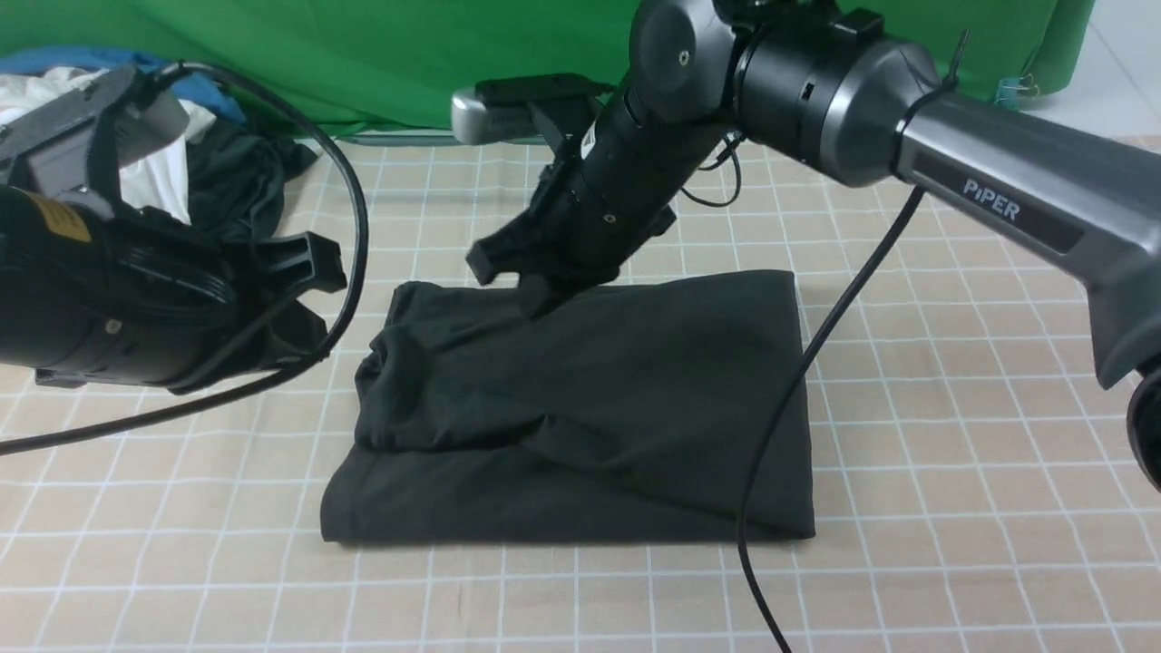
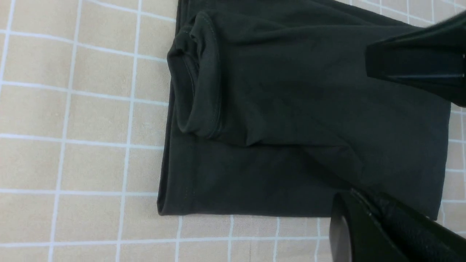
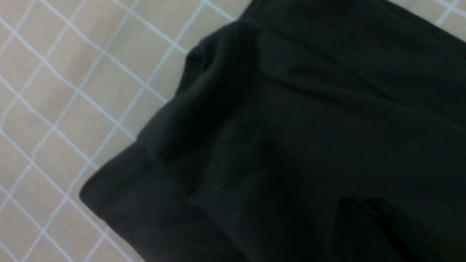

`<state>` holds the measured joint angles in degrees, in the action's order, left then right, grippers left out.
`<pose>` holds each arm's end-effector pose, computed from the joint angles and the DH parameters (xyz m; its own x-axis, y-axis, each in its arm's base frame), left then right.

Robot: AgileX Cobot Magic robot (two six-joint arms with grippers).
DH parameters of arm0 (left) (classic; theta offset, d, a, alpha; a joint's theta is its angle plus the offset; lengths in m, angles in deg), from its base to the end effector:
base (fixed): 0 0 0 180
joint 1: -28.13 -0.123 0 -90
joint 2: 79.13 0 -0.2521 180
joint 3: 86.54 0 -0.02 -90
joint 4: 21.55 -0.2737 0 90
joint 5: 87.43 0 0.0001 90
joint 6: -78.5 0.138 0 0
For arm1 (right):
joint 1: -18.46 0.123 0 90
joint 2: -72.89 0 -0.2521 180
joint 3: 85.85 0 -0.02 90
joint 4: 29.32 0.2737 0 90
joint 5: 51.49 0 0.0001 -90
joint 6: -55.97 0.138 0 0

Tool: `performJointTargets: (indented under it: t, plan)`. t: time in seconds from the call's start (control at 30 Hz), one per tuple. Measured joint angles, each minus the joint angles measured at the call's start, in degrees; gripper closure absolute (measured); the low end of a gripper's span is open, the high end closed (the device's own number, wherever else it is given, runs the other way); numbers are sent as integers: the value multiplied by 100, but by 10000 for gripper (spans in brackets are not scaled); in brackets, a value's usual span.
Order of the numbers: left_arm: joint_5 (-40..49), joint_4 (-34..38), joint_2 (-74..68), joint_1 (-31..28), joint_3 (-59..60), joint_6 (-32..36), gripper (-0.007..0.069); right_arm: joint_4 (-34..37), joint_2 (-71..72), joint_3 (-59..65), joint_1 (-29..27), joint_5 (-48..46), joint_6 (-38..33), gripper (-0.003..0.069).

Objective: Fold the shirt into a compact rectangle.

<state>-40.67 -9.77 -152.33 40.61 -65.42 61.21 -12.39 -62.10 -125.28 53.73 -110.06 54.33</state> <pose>0.2771 -0.0824 0.2583 -0.8116 -0.2551 -0.5256 -0.0468 0.9251 -0.3768 0.3992 0.3243 0.1755 -0.8050 -0.4170 -0.4220 -0.5526 0.7857 0.2779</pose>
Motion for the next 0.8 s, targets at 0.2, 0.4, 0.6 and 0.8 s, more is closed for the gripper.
performJointTargets:
  t: [0.2, 0.4, 0.6, 0.8]
  plan:
    - [-37, 0, -223, 0, 0, -53, 612, -59, -487, -21, 78, -421, -4, 623]
    - [-37, -5, -311, 0, 0, -53, 612, -150, -881, -33, 424, -850, -221, 623]
    - [-31, -124, -313, 0, 0, -139, 612, -164, -870, -336, 670, -1074, -318, 623]
    - [228, -326, -318, 0, 0, -305, 612, -431, -500, -564, 534, -1085, -287, 623]
